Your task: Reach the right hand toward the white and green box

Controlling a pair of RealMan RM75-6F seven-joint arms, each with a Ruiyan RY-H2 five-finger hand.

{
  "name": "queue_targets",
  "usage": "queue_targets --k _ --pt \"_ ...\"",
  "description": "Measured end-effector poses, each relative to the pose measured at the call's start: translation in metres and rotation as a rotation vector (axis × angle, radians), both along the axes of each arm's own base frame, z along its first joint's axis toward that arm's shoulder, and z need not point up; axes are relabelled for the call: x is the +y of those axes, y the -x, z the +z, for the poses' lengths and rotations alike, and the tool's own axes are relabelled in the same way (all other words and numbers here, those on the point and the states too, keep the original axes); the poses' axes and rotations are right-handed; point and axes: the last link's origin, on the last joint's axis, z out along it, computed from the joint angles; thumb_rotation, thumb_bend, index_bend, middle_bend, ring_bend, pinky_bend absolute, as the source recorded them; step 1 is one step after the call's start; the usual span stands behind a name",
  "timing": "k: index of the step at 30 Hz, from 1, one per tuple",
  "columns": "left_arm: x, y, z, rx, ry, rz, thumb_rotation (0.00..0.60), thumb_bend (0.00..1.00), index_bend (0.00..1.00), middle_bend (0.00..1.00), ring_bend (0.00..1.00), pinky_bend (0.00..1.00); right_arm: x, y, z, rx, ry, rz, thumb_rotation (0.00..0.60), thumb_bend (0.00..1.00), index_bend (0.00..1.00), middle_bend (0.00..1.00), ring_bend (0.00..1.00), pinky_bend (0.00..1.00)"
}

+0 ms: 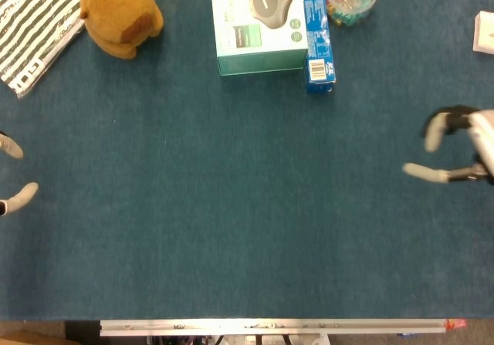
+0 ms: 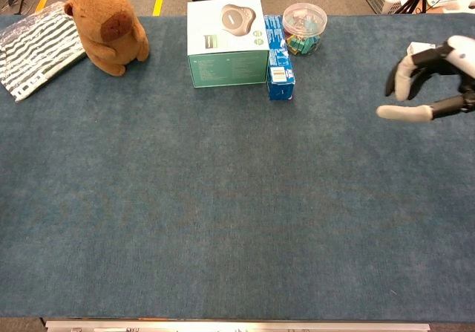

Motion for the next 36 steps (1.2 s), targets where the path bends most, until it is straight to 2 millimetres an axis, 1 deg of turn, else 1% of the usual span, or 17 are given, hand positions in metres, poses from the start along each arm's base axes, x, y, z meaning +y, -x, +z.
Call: queue_targets --k 1,3,4,6,7,9,10,11,14,17,22,27,32,36 --pt "-0.001 0.0 0.0 0.0 0.001 0.0 0.6 0.0 0.51 0.44 0.36 0.29 -0.005 -0.008 -0.007 -0.034 -0.027 0.007 0.378 0.0 0.84 0.83 0.61 0.66" --pt "-0.002 -0.001 0.001 0.0 -0.001 0.0 0.6 0.0 0.51 0.44 0.36 0.29 -0.014 -0.025 -0.022 -0.118 -0.078 0.018 0.322 0.0 0.94 0.91 0.71 0.78" --pt "-0.002 -0.001 0.002 0.0 -0.003 0.0 0.6 0.0 0.51 0.44 0.36 0.29 -0.018 -0.032 -0.028 -0.156 -0.098 0.018 0.29 0.0 0.97 0.95 0.76 0.83" --pt "-0.002 -0.001 0.003 -0.002 -0.007 0.003 0.6 0.0 0.51 0.44 0.36 0.29 -0.026 -0.05 -0.041 -0.247 -0.14 0.017 0.195 0.0 1.0 1.0 0.87 0.95" --pt "-0.003 -0.001 0.003 -0.005 -0.01 0.004 0.6 0.0 0.51 0.44 0.36 0.29 -0.029 -0.058 -0.047 -0.282 -0.158 0.019 0.155 0.0 1.0 1.0 0.92 0.98" --pt "-0.004 -0.001 0.003 -0.007 -0.012 0.006 0.6 0.0 0.51 0.44 0.36 0.29 -0.036 -0.076 -0.059 -0.352 -0.194 0.027 0.1 0.0 1.0 1.0 0.99 1.0" --pt "-0.005 -0.002 0.004 -0.007 -0.013 0.006 0.6 0.0 0.51 0.44 0.36 0.29 -0.038 -0.082 -0.063 -0.374 -0.21 0.03 0.076 0.0 1.0 1.0 1.0 1.0" --pt "-0.006 -0.002 0.004 -0.007 -0.014 0.008 0.6 0.0 0.51 0.44 0.36 0.29 -0.04 -0.089 -0.067 -0.395 -0.233 0.03 0.056 0.0 1.0 1.0 1.0 1.0" --pt "-0.006 -0.001 0.006 -0.005 -0.021 0.014 0.6 0.0 0.51 0.44 0.36 0.29 -0.044 -0.1 -0.075 -0.427 -0.291 0.024 0.013 0.0 1.0 1.0 1.0 1.0" --pt "-0.006 -0.002 0.006 -0.004 -0.018 0.017 0.6 0.0 0.51 0.44 0.36 0.29 -0.046 -0.108 -0.081 -0.447 -0.347 0.013 0.0 0.0 1.0 1.0 1.0 1.0" --pt "-0.005 -0.003 0.005 -0.001 -0.016 0.015 0.6 0.0 0.51 0.44 0.36 0.29 -0.048 -0.118 -0.086 -0.504 -0.434 -0.017 0.0 0.0 1.0 1.0 1.0 1.0" --pt "-0.006 -0.003 0.006 0.001 -0.018 0.017 0.6 0.0 0.51 0.44 0.36 0.29 -0.05 -0.135 -0.094 -0.597 -0.564 -0.041 0.0 0.0 1.0 1.0 1.0 1.0" --pt "-0.006 -0.003 0.007 -0.002 -0.024 0.022 0.6 0.0 0.51 0.44 0.36 0.29 -0.044 -0.154 -0.099 -0.648 -0.708 -0.002 0.0 0.0 1.0 1.0 1.0 1.0" --pt "-0.007 -0.001 0.007 0.001 -0.024 0.025 0.6 0.0 0.51 0.44 0.36 0.29 -0.037 -0.162 -0.101 -0.656 -0.803 0.041 0.0 0.0 1.0 1.0 1.0 1.0"
